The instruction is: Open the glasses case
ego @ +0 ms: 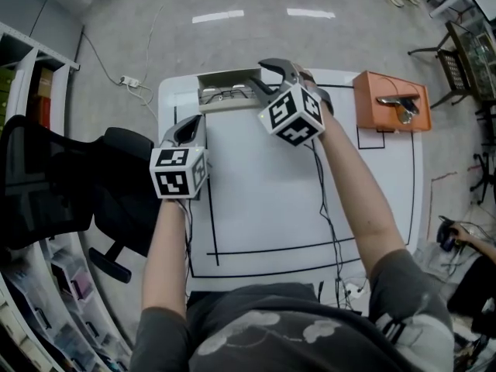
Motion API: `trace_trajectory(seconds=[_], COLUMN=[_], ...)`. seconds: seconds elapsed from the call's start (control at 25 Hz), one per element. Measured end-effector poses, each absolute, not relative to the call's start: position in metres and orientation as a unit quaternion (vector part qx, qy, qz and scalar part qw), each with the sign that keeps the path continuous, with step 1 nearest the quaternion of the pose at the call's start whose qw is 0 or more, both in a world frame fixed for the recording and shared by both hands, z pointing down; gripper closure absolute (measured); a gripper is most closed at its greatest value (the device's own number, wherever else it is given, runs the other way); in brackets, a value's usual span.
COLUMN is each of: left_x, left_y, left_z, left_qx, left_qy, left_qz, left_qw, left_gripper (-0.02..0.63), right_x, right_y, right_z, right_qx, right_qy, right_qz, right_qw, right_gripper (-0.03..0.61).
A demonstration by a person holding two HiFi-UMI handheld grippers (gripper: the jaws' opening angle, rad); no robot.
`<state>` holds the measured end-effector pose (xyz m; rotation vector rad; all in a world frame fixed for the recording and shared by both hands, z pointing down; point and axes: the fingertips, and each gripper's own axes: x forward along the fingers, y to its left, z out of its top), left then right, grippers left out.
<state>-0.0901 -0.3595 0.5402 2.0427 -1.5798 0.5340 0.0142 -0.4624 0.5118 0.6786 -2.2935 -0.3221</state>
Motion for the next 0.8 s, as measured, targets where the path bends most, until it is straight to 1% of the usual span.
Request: trace_trajectory(seconds=[0.2,0.52,0.8], left_x=[-0.088,-0.093,-0.107], left_y=[-0.35,-0.313,-0.275], left_z=[0.534,0.507,0.49], left_qx=[0.758,0.778,0.794], left_qy=[-0.573,-0.556,-0.536], left_qz=[0.186,0.161,0.155], left_qw=[0.25,0.244,0.241], left_gripper=[0.612,0.612,0.613], right_x=[0.021,0.026,0.016], right_y=[-0.452,-0.406,-0.358], right_z=[0.495,0.472,0.447], right_qx=[0.291,0.361,0.399], right_qy=[-0.887,-0.87,-0.86], right_qz=[-0.099,-0.06,-0.034], right_qw=[0.344,0.33,0.318], right_gripper=[0.442,0.577,0.58])
